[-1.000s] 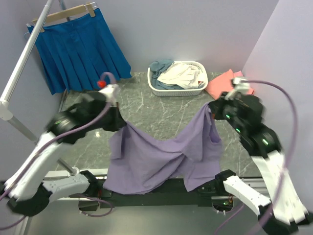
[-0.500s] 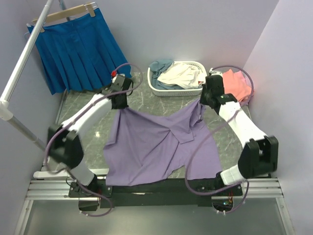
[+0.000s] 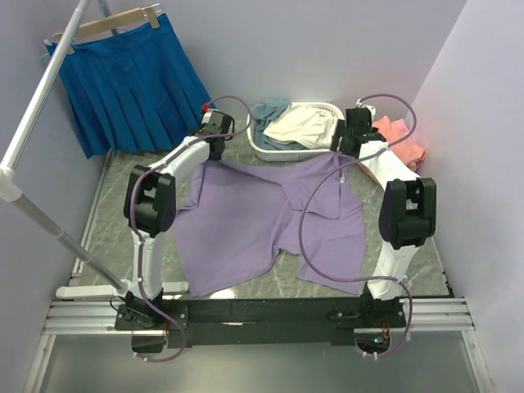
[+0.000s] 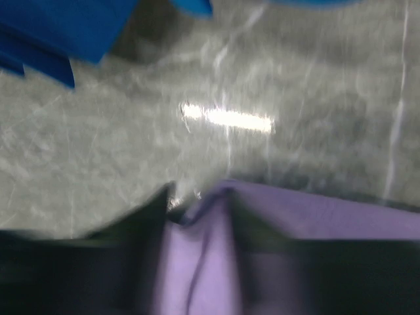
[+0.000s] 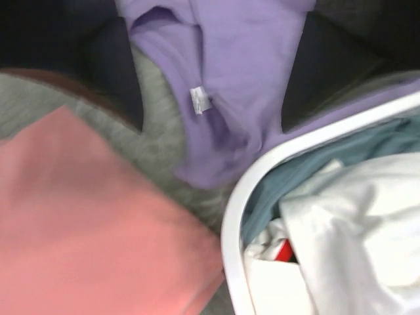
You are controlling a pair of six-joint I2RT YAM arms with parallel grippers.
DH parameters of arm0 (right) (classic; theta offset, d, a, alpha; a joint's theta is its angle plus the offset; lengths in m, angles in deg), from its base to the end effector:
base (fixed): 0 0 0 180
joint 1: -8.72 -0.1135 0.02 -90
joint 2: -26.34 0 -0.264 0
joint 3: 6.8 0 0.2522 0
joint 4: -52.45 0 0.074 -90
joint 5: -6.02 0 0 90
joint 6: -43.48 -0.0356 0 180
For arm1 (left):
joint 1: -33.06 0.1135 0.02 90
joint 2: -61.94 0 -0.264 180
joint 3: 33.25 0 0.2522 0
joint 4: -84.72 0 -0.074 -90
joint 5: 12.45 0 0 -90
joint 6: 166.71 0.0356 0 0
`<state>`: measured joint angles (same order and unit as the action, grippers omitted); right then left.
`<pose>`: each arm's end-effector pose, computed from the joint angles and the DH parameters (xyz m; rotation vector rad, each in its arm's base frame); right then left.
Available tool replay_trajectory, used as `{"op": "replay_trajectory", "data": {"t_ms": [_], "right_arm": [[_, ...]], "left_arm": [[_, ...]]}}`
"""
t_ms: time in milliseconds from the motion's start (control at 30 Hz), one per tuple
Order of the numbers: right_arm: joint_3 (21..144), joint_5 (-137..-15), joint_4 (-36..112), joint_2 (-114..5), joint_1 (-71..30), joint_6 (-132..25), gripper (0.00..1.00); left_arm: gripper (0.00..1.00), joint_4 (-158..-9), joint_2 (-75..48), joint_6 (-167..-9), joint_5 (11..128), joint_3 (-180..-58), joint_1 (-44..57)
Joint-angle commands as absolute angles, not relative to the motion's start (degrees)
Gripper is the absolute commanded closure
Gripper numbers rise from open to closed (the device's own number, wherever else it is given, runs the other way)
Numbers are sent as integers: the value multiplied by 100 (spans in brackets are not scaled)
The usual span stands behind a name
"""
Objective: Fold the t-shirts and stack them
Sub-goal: Flatten the tshirt out
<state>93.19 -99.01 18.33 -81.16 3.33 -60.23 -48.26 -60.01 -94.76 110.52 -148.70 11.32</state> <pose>0.4294 0.0312 0.2603 0.2983 2.2508 -0.1260 0.4456 -0.1568 0.2254 -0.1522 2.3383 0.3874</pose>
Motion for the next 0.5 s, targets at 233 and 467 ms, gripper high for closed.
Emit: {"op": "replay_trajectory", "data": {"t_ms": [233,467], "right_arm": [[8860,-9903,1726,-6648,362,-6111,0],[7887,-8416,1003,-5919,29,-6479,0]], "left_arm": [[1,-5182,-4785,-9736,11160,-14581,1152],[1,-5013,-3520,-10711,8717,-12562,679]]}}
